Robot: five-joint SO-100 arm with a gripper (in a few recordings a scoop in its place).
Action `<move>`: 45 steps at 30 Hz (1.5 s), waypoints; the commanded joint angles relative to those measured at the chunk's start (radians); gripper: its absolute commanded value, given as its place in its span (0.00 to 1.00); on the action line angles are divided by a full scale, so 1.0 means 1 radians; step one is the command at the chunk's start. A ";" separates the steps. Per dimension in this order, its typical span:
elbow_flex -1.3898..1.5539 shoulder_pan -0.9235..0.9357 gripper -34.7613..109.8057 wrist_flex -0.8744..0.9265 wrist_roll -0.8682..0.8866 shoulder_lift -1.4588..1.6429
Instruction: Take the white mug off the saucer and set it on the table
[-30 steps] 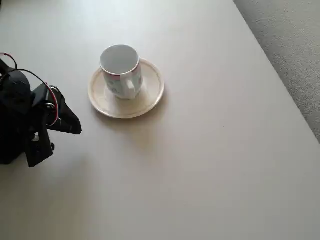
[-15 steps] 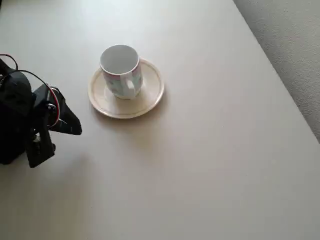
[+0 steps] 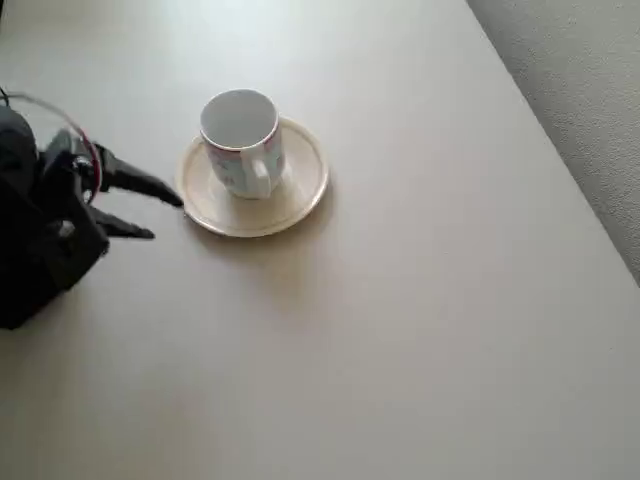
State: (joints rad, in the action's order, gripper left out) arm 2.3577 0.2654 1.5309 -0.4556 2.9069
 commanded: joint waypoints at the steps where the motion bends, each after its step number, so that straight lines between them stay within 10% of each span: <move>1: -0.643 -0.109 0.39 0.176 0.080 -0.506; 8: -1.008 -0.178 0.39 0.308 0.133 -0.904; 45: -0.514 -0.388 0.38 -0.143 0.158 -1.109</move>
State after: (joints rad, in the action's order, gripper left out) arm 1.8408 -0.1319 1.4435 -0.2915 1.8116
